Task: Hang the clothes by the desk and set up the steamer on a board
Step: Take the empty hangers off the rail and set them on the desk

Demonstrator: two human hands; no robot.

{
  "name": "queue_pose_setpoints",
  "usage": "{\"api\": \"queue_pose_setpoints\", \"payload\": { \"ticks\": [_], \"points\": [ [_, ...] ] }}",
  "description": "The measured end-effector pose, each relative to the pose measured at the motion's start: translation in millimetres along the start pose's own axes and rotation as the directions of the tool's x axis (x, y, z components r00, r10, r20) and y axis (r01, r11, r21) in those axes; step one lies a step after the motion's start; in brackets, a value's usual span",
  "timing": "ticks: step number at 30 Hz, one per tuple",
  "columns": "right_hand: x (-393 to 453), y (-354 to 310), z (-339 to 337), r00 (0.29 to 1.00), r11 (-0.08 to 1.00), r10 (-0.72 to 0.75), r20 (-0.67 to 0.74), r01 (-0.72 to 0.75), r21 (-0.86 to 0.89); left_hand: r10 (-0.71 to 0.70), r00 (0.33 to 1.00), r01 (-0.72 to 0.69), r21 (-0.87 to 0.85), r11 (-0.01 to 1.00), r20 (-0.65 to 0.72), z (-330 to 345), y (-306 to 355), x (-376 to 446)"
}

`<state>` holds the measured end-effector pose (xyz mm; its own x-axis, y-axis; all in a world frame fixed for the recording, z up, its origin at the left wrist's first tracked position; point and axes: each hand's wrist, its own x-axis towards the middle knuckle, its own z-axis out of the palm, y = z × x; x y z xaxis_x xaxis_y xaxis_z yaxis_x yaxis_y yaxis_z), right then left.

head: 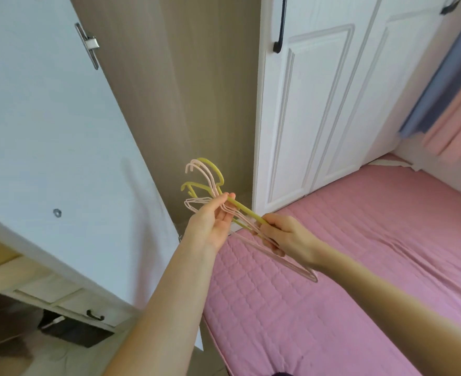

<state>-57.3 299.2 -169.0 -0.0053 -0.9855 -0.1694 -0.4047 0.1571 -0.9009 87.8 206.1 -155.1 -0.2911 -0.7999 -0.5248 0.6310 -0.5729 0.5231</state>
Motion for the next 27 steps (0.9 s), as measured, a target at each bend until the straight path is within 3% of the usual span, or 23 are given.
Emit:
{"api": "queue_pose_setpoints", "payload": {
  "ticks": [13, 19, 27],
  "points": [
    [-101.0, -1.5, 66.9, 0.971, 0.972, 0.205, -0.124, -0.217, -0.088, -0.152, 0.988, 0.154, 0.201, 0.968, -0.023, -54.9, -45.0, -78.5],
    [-148.3, 7.4, 98.4, 0.967, 0.884, 0.147, -0.206, -0.222, -0.411, -0.197, 0.98, 0.194, 0.239, 0.952, -0.013, -75.4, -63.0, -117.8],
    [-225.4, 18.6, 120.0, 0.961, 0.802, 0.087, -0.263, -0.224, -0.553, -0.199, 0.98, 0.195, 0.273, 0.942, -0.013, -106.5, -98.8, -188.6]
  ]
}}
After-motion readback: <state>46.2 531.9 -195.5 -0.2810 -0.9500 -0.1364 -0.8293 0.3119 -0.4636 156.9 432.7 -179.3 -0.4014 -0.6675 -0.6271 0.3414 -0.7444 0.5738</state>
